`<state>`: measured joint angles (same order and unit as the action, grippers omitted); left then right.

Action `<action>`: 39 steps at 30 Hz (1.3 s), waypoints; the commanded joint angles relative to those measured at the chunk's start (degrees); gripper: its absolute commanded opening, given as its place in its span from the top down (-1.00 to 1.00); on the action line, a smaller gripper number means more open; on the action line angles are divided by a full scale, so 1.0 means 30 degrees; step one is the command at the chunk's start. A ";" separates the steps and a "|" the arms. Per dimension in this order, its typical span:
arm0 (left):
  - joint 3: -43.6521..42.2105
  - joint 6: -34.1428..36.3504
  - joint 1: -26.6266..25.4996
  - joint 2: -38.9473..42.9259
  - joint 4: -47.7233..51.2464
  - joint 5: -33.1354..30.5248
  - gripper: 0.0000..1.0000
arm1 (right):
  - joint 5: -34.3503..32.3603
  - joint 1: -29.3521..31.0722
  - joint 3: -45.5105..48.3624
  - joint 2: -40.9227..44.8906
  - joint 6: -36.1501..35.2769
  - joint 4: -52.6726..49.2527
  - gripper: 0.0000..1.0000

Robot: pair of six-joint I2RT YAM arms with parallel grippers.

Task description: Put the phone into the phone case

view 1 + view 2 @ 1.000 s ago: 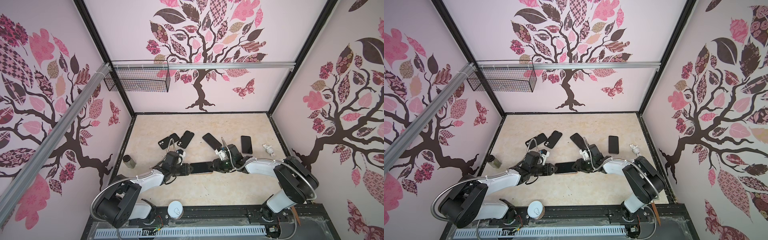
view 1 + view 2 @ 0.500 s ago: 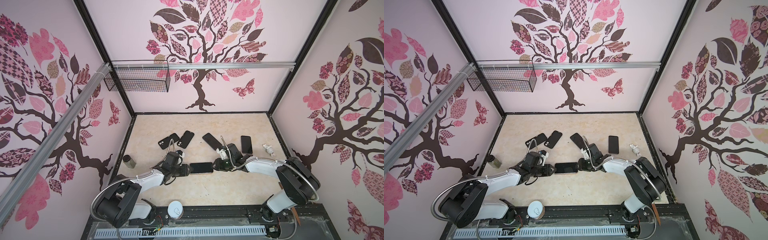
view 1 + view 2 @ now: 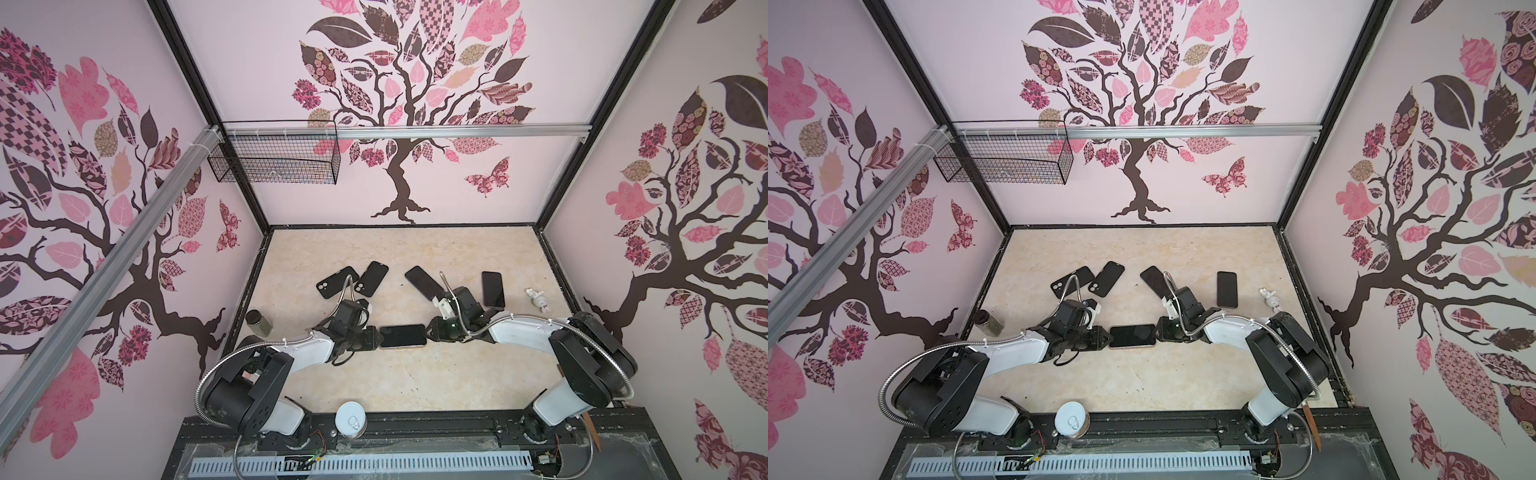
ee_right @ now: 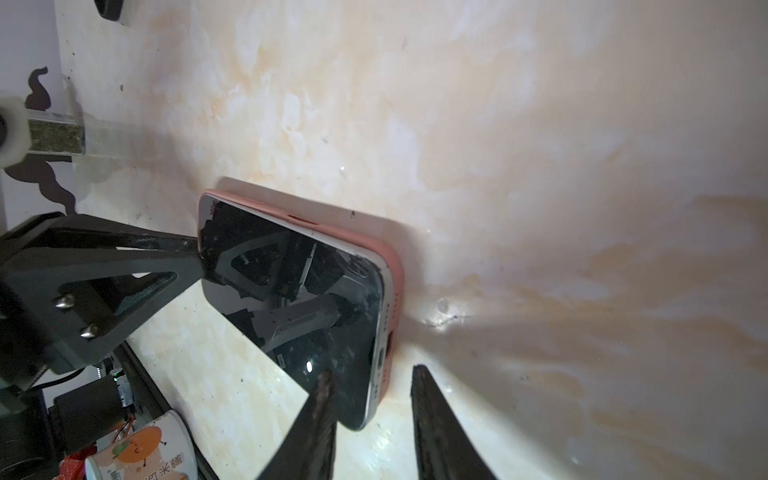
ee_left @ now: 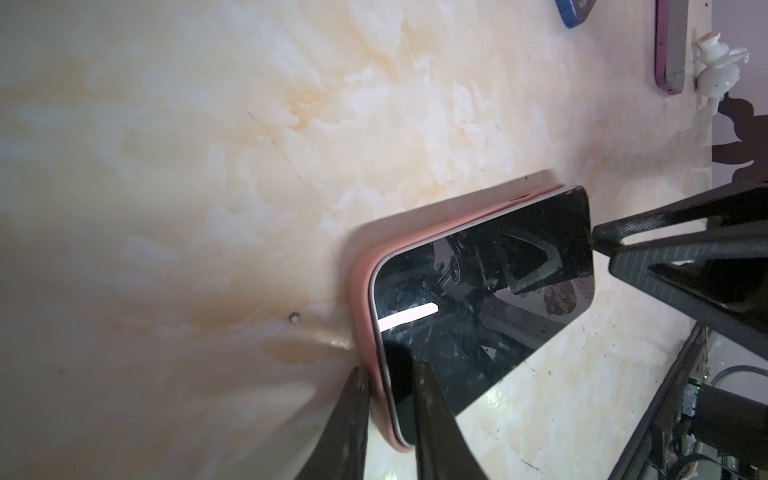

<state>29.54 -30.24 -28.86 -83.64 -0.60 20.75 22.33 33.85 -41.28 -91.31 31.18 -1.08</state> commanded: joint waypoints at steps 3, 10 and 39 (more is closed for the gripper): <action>0.0423 0.0016 -0.0063 -0.0305 0.0175 -0.0070 0.59 | 0.0378 0.0193 -0.0919 -0.0806 -0.0402 0.0034 0.39; 0.0406 0.0094 -0.0048 -0.0449 0.0172 0.0135 0.61 | 0.0360 0.0682 -0.1309 -0.1159 -0.0633 0.0026 0.53; -0.0438 -0.0359 -0.0054 -0.0021 0.0258 -0.0201 0.61 | -0.3995 0.2497 -0.3134 -0.1163 -0.2182 -0.4034 0.51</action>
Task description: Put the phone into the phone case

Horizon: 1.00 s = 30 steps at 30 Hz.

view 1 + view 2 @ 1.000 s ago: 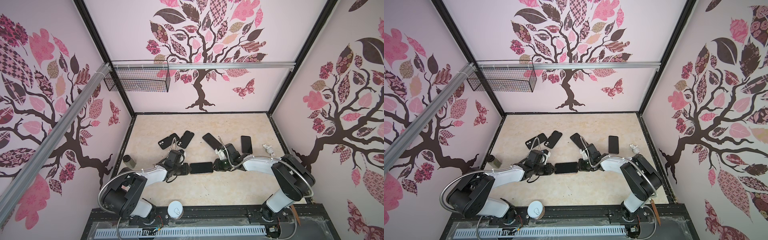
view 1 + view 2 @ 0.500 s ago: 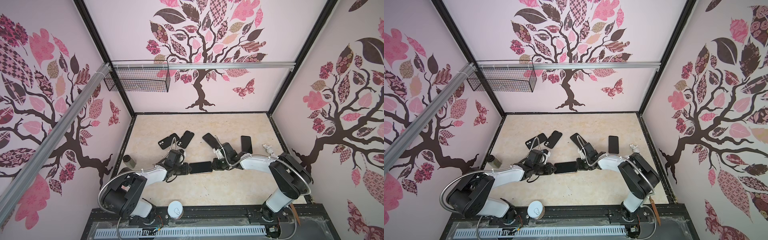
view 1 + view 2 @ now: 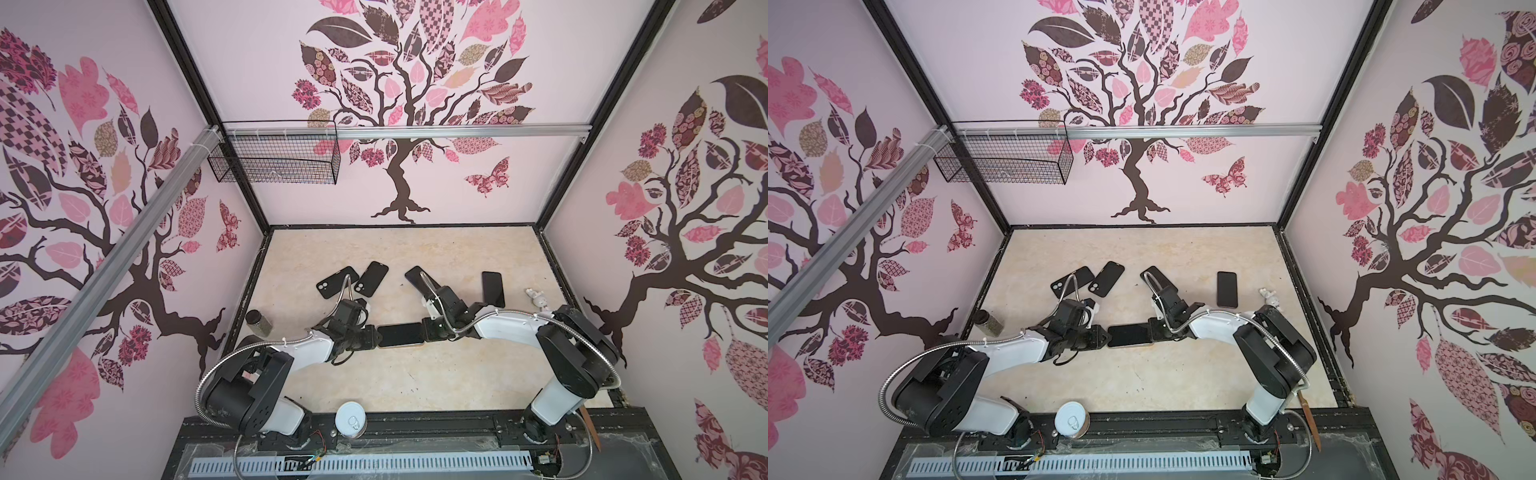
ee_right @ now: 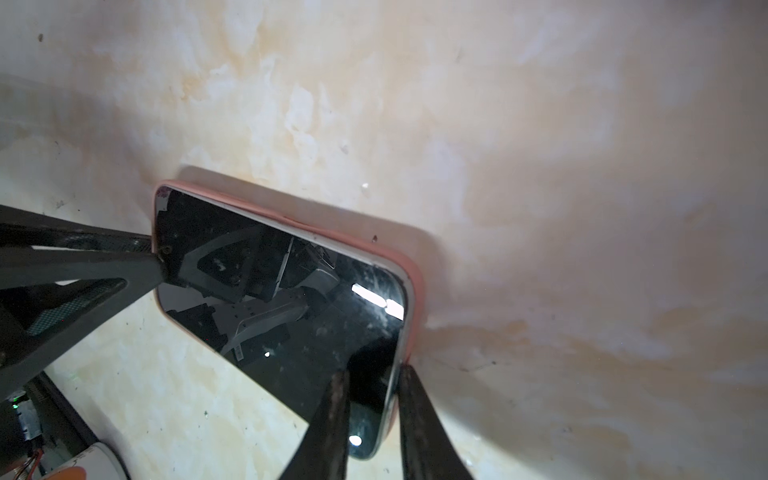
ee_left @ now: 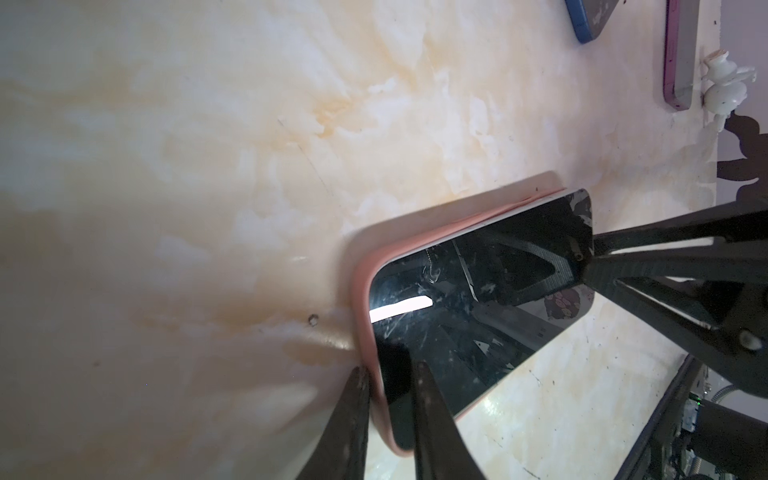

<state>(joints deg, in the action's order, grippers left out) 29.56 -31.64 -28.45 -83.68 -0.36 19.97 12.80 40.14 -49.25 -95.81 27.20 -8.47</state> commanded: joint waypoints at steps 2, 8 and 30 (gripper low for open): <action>-0.0558 0.0113 -0.0208 0.0088 0.0179 -0.0003 0.61 | -0.1358 0.0419 -0.0759 0.0949 -0.1136 -0.2382 0.47; -0.0556 0.0175 -0.0196 0.0164 0.0309 -0.0035 0.65 | -0.2144 0.0415 -0.1014 0.2229 -0.1378 -0.3496 0.44; -0.0508 0.0300 -0.0212 0.0167 0.0429 -0.0122 0.65 | -0.0640 0.0413 -0.0720 0.0585 -0.1361 -0.2992 0.49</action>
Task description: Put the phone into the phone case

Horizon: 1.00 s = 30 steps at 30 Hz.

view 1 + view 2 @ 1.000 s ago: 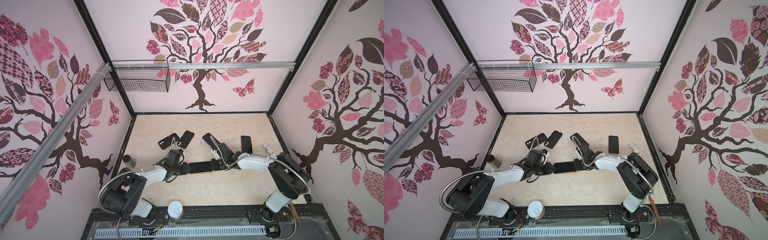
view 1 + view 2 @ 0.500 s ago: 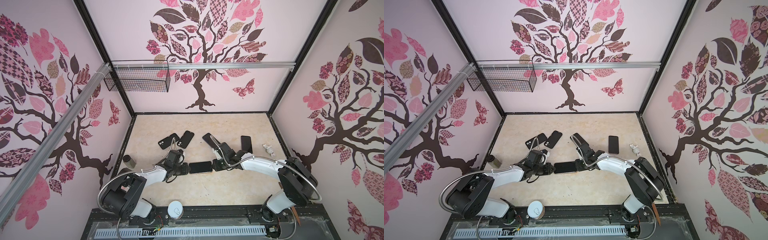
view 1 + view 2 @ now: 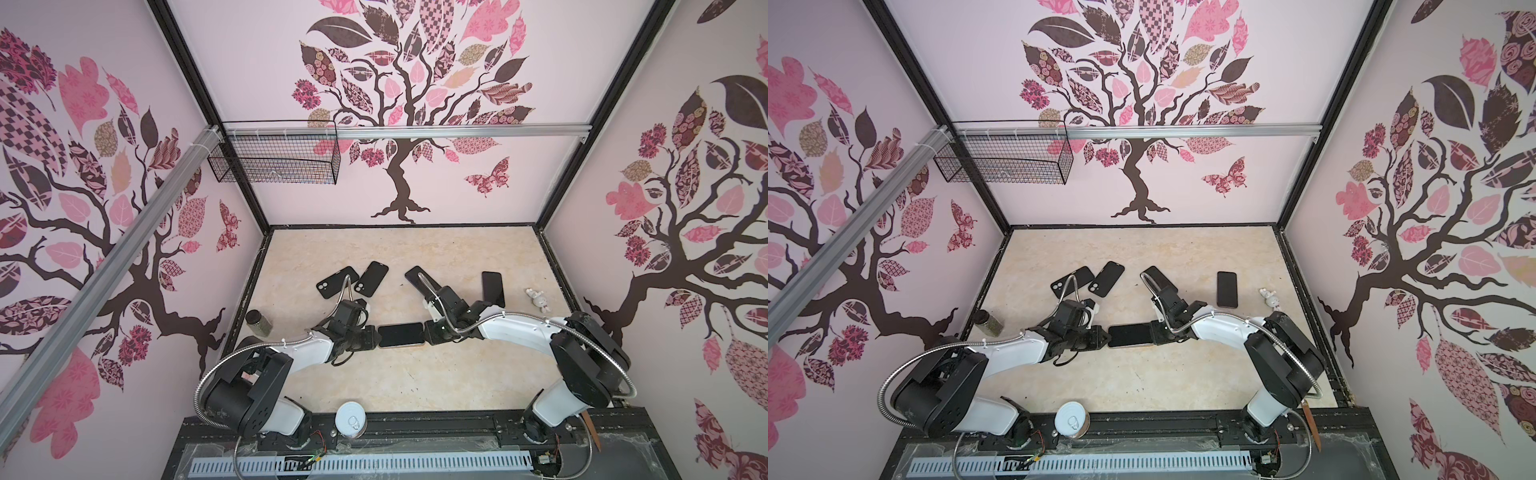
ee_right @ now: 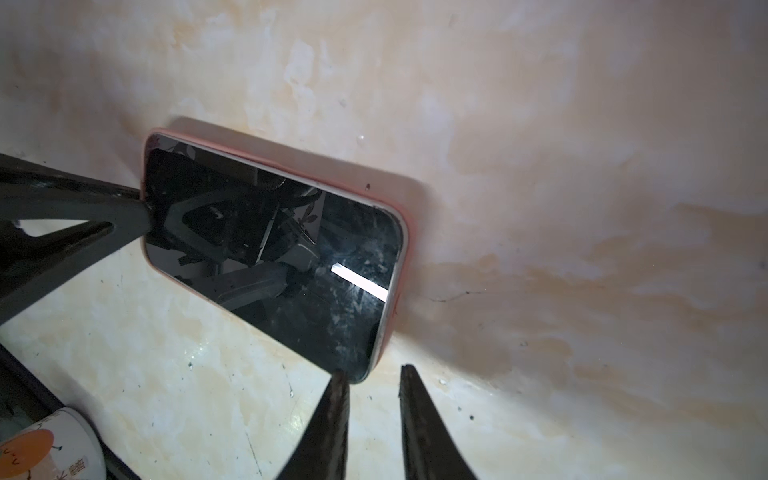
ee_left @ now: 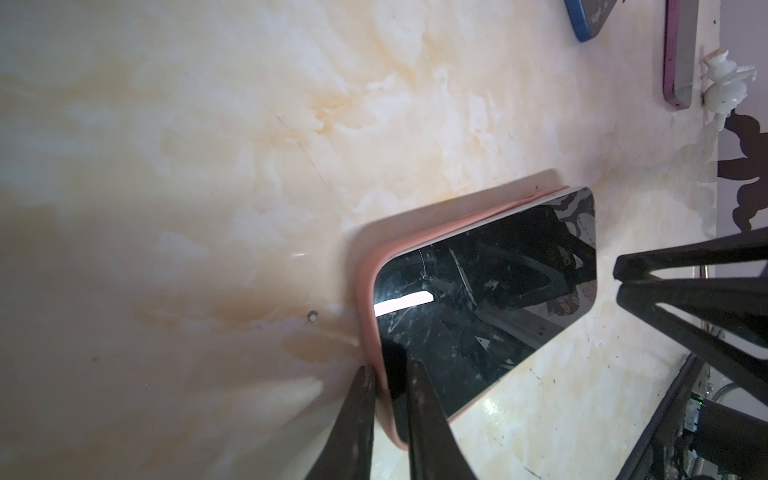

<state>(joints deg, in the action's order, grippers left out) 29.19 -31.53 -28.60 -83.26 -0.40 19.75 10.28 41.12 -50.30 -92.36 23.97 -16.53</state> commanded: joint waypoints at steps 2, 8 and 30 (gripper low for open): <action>-0.0364 0.0280 -0.0178 0.0011 0.0439 -0.0049 0.65 | 0.0234 0.0083 -0.0369 -0.0757 -0.0278 -0.0191 0.49; -0.0354 0.0256 -0.0164 0.0047 0.0429 -0.0020 0.65 | 0.0183 0.0098 -0.0401 -0.1409 -0.0285 -0.0071 0.53; -0.0516 0.0175 -0.0163 -0.0339 0.0080 0.0039 0.64 | -0.1193 0.1416 -0.0378 -0.3977 -0.0110 -0.0383 0.63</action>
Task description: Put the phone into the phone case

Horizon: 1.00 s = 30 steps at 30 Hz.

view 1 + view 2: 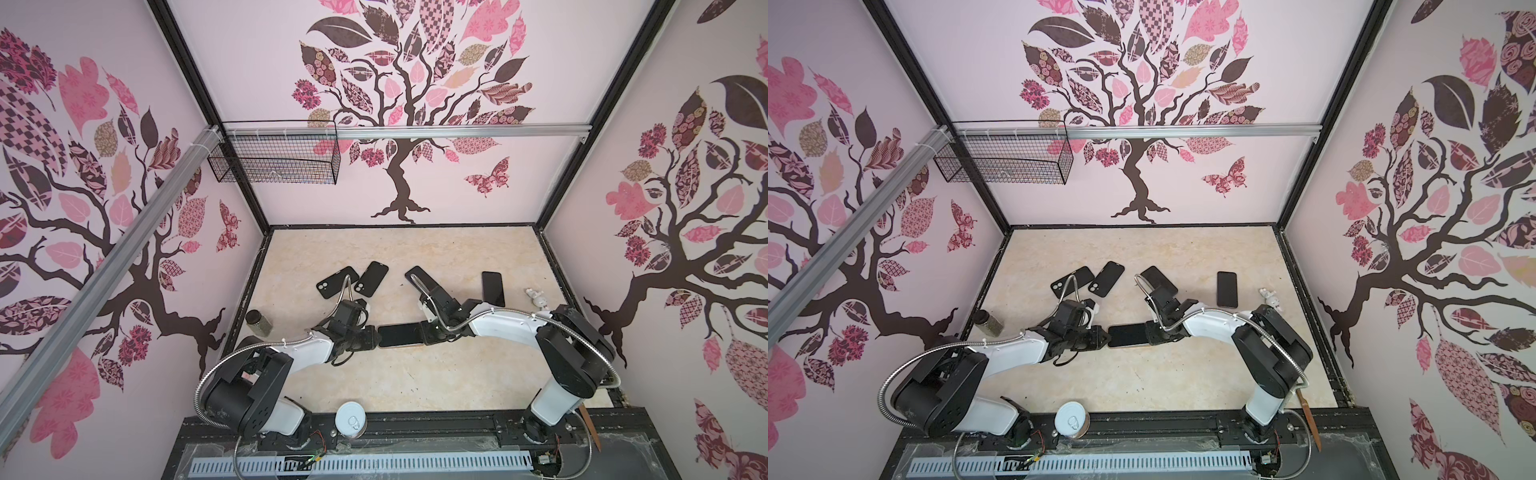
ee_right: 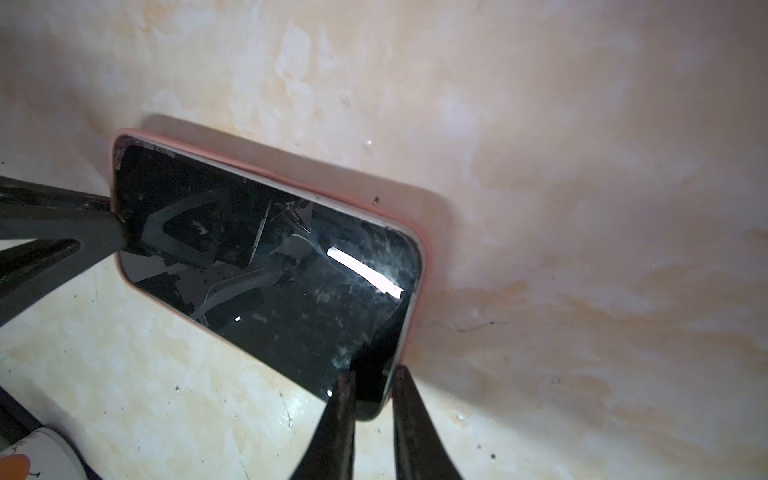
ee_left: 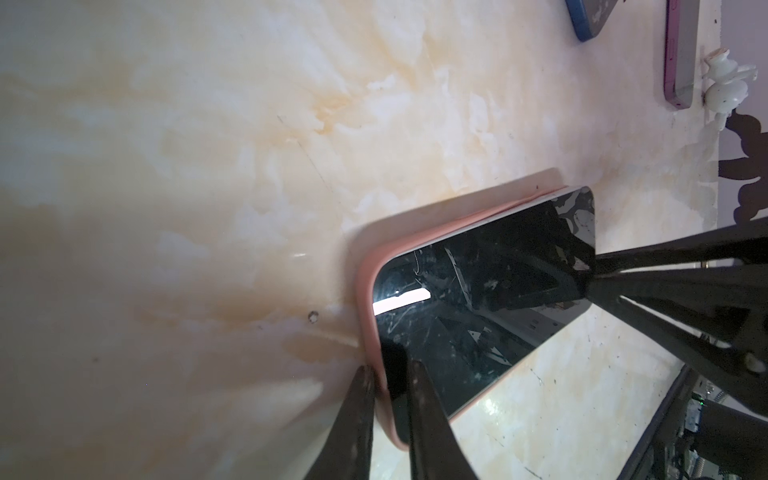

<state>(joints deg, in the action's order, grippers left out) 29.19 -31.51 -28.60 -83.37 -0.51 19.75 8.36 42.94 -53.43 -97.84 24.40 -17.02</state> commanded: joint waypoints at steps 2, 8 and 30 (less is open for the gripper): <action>-0.0492 0.0149 -0.0162 -0.0316 0.0054 0.0035 0.64 | -0.0611 0.0917 0.0784 -0.2439 -0.0254 -0.0132 0.64; -0.0586 0.0095 -0.0180 -0.0351 -0.0048 0.0039 0.64 | -0.0515 0.1131 0.1142 -0.2952 -0.0093 0.0229 0.65; 0.0633 0.0594 0.0178 0.0901 0.1988 -0.0782 0.32 | -0.0060 -0.1476 -0.1720 0.1118 -0.2306 -0.1836 0.33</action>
<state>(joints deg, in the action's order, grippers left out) 29.32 -31.16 -28.49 -81.36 2.61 18.68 4.95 39.75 -55.88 -97.21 19.99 -21.08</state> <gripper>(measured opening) 0.336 0.333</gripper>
